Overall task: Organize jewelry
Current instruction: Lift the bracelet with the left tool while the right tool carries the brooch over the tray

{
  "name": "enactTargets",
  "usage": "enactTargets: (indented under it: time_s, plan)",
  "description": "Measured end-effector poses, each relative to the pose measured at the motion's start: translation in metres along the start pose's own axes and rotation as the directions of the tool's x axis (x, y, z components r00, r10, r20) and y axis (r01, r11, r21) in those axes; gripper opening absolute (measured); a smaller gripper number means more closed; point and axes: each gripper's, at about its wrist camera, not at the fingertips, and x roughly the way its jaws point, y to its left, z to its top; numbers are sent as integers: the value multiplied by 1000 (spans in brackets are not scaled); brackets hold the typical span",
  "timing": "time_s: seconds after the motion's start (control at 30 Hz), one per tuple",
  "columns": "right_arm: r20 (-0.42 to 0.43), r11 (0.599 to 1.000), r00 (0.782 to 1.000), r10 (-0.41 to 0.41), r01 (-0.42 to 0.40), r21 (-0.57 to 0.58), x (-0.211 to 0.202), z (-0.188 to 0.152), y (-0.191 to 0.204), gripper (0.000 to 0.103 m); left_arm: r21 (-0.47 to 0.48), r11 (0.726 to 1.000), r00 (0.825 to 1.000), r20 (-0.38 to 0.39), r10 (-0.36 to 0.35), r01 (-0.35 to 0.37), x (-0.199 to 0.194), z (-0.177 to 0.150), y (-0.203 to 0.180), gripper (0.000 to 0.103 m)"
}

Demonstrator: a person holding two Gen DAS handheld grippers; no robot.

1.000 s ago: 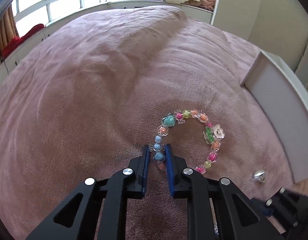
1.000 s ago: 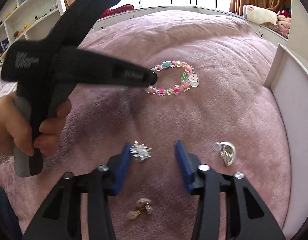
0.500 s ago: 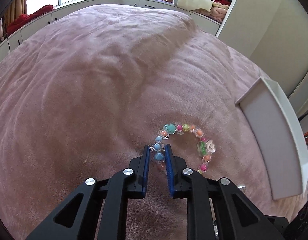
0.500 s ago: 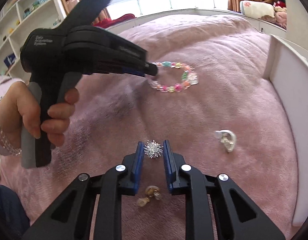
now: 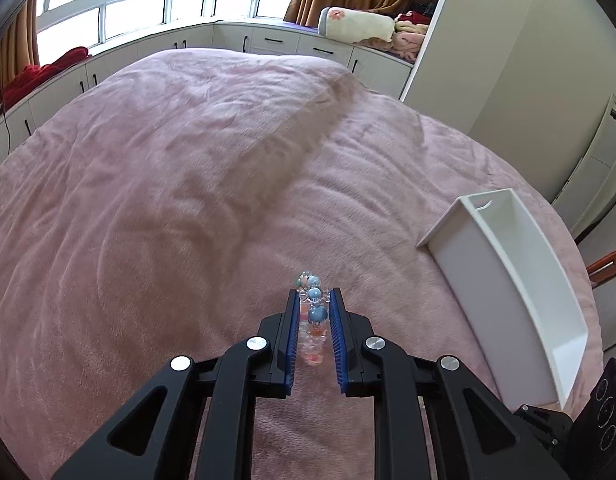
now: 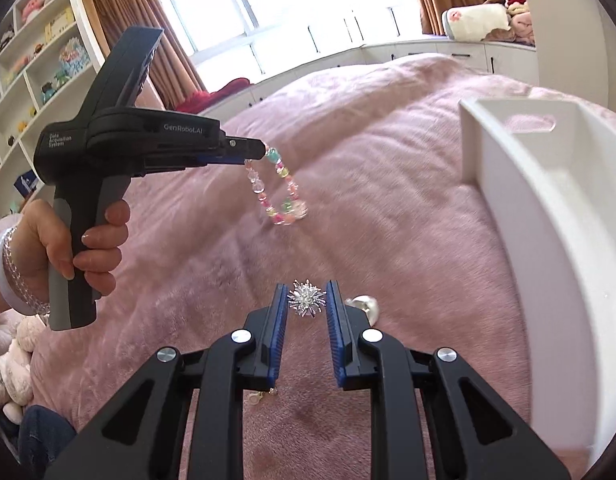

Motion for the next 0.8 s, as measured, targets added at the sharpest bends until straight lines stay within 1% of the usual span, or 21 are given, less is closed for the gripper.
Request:
enactTargets:
  time_s: [0.13, 0.27, 0.47, 0.63, 0.8]
  plan:
    - [40, 1000, 999, 1, -1, -4, -22, 7, -3, 20, 21, 1000, 1000, 26, 1, -1, -12, 9, -15, 20]
    - [89, 1000, 996, 1, -1, -2, -46, 21, -9, 20, 41, 999, 999, 52, 0, -2, -25, 21, -33, 20]
    - [168, 1000, 986, -17, 18, -2, -87, 38, -21, 20, 85, 996, 996, 86, -17, 9, -43, 35, -69, 20]
    - [208, 999, 977, -40, 43, -13, -117, 48, -34, 20, 125, 992, 992, 122, -35, 20, -57, 52, -110, 20]
    - [240, 996, 967, -80, 89, -26, -144, 54, -49, 20, 166, 985, 986, 154, -66, 40, -71, 67, -155, 20]
